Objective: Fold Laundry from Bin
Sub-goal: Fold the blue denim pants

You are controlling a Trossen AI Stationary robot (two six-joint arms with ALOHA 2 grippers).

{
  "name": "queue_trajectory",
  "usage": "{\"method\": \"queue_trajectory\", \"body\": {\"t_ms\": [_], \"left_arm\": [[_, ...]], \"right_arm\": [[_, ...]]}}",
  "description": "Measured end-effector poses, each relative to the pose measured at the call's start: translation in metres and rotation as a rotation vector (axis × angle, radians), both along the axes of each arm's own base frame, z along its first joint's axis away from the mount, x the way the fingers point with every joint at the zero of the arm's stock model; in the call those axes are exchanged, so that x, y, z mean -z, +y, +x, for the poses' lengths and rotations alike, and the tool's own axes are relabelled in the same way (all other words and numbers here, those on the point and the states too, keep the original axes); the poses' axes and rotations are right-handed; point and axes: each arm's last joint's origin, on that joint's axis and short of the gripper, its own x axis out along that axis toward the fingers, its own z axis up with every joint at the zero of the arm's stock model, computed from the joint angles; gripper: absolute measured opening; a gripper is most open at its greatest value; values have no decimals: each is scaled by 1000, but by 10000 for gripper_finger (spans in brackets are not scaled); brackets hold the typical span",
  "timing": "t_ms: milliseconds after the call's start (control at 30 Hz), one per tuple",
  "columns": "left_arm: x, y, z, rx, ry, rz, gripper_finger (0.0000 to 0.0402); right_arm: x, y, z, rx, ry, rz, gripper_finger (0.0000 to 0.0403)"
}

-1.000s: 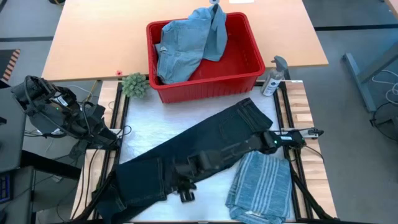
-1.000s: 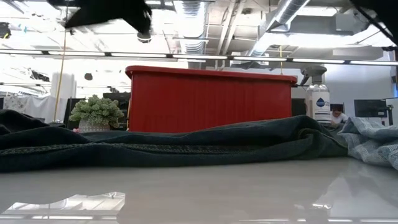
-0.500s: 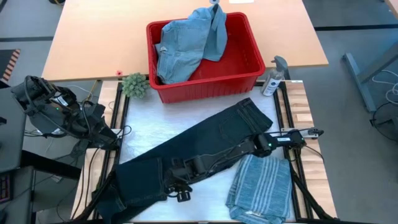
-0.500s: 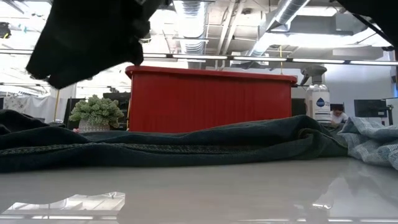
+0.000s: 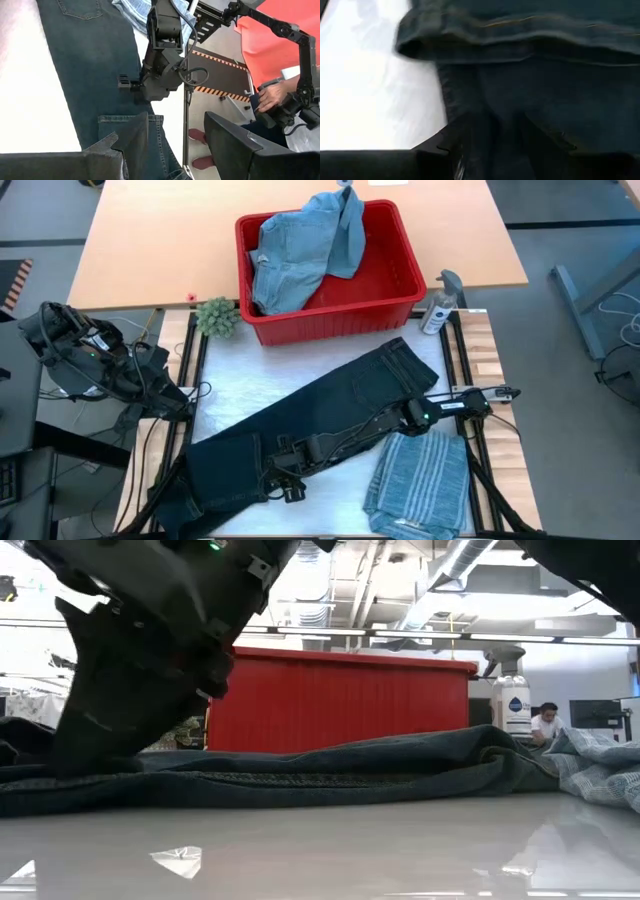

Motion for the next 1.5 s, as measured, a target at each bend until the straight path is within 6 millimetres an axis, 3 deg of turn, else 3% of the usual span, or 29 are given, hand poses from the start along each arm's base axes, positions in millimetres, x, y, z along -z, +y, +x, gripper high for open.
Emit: {"method": "queue_trajectory", "body": {"t_ms": [367, 600, 900, 1100, 1200, 1367, 1500], "left_arm": [[0, 0, 0, -7, 3, -9, 180], [0, 0, 0, 6, -2, 6, 180], [0, 0, 0, 16, -1, 7, 180], [0, 0, 0, 26, -6, 19, 180], [0, 0, -1, 33, -10, 26, 180], [0, 1, -1, 32, -12, 28, 180], [0, 0, -1, 19, 0, 4, 180]], "right_arm": [[-1, -2, 0, 47, -10, -34, 129], [-4, 2, -2, 39, -5, -41, 18], [-31, 17, -11, 53, -44, -2, 17], [-25, 32, -16, 18, -14, 40, 17], [-22, 31, -17, -13, 9, 48, 35], [-24, 19, -13, 5, 34, 100, 130], [-48, -1, -12, 128, 59, 268, 205]]}}
